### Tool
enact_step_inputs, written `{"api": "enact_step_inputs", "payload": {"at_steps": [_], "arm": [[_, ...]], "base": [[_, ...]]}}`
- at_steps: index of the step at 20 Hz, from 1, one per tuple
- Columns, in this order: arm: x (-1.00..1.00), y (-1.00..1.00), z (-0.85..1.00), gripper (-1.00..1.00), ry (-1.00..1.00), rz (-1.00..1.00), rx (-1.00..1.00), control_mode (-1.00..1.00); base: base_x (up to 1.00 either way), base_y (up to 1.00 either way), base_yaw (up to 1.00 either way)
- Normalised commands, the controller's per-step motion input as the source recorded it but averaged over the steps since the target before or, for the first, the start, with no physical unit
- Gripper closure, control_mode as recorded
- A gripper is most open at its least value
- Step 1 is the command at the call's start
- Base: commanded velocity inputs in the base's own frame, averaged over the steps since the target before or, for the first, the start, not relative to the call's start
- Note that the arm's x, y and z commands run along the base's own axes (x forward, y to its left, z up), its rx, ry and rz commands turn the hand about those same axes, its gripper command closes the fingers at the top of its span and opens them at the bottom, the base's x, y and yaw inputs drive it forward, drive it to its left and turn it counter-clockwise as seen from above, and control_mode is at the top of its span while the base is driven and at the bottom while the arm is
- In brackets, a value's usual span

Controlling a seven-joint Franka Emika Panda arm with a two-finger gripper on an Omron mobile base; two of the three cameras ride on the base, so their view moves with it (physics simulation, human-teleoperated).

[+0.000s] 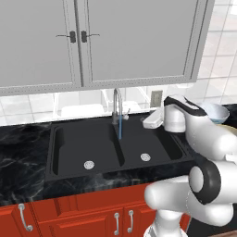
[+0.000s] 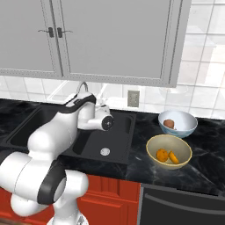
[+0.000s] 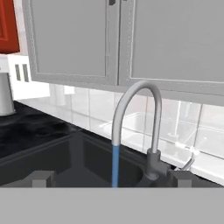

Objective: Pick the oranges from the sink and place them in one bowl. Place the onion in the other bowl. Then turn off the sink faucet.

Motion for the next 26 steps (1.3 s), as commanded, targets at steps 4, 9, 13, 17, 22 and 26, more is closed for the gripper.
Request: {"api": "enact_step_inputs", "payload": {"at_steps": [4,9,13,17,22,26], "arm": [[0.17,0.00,-0.12,-1.00,0.00,0.00,0.03,-1.00],[0.20,0.00,-0.21,-1.00,0.00,0.00,0.03,-1.00],[0.26,-0.01,-0.19,-1.00,0.00,0.00,0.02,-1.00],[0.23,-0.03,-0.03,-1.00,0.00,0.00,0.01,-1.00],[0.19,0.00,0.00,-1.00,0.00,0.00,0.00,-1.00],[0.22,0.00,0.00,-1.00,0.00,0.00,0.00,-1.00]], "base": [[0.00,0.00,0.00],[0.00,0.00,0.00],[0.00,0.00,0.00],[0.00,0.00,0.00],[0.00,0.00,0.00],[0.00,0.00,0.00]]}}
